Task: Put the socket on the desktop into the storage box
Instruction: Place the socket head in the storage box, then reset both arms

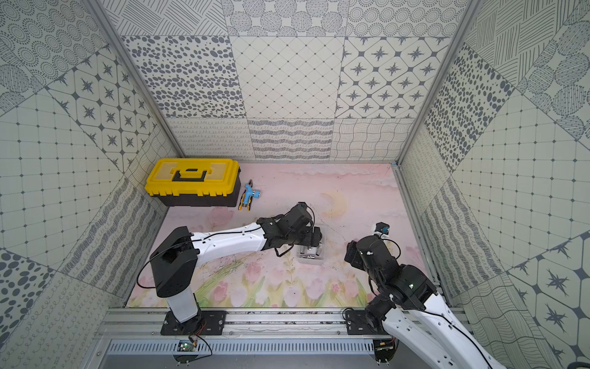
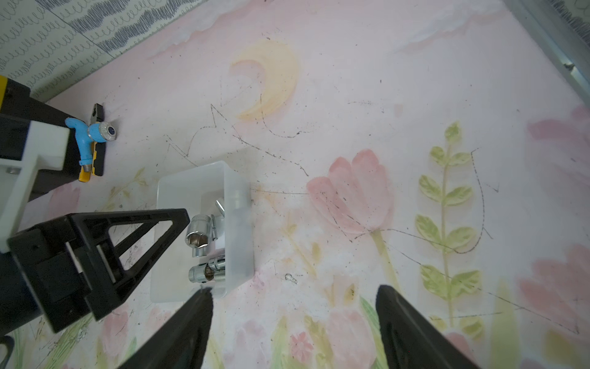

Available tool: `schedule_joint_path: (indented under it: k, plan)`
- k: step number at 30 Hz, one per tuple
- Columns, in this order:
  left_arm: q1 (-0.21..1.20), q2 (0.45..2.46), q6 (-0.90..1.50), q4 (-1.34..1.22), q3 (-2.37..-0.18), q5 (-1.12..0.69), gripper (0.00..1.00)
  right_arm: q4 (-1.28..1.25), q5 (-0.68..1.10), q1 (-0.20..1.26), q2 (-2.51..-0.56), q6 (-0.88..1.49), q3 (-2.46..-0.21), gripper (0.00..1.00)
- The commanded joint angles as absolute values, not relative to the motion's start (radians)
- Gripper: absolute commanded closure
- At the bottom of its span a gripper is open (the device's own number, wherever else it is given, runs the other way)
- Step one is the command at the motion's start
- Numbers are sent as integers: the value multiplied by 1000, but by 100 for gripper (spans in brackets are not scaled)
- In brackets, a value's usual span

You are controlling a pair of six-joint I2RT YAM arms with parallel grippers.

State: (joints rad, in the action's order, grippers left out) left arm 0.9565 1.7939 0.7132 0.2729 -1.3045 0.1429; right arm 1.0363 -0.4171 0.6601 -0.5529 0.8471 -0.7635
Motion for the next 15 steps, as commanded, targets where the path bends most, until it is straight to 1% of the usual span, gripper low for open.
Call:
schedule_joint_path:
  k: [1, 3, 4, 6, 7, 8, 9, 10, 11, 12, 15]
  plan:
    - [962, 1705, 626, 340, -1335, 349, 1, 915, -513, 656, -528, 826, -738, 3]
    - [961, 1644, 580, 362, -1351, 412, 1, 856, -609, 656, -509, 848, -683, 6]
    - [962, 1607, 557, 374, -1356, 465, 0, 817, -675, 656, -495, 826, -654, 4]
    - [960, 1504, 520, 377, -1338, 646, 1, 714, -839, 655, -460, 742, -575, 3]
    - [955, 1446, 501, 358, -1309, 784, 1, 607, -940, 655, -444, 643, -516, 3]
    - [943, 1379, 437, 281, -1261, 916, 1, 479, -1051, 654, -439, 555, -453, 3]
    - [914, 1331, 343, 173, -1202, 979, 0, 359, -1126, 649, -441, 467, -400, 3]
    - [860, 1272, 213, 77, -1125, 951, 0, 183, -1196, 630, -452, 375, -342, 3]
    - [782, 1225, 95, 6, -1054, 880, 1, 20, -1209, 588, -474, 288, -292, 3]
    - [702, 1196, 59, -13, -1004, 843, 0, -94, -1174, 530, -496, 230, -246, 3]
    - [390, 1183, 200, 66, -901, 765, 1, -208, -913, 295, -587, 229, -172, 3]
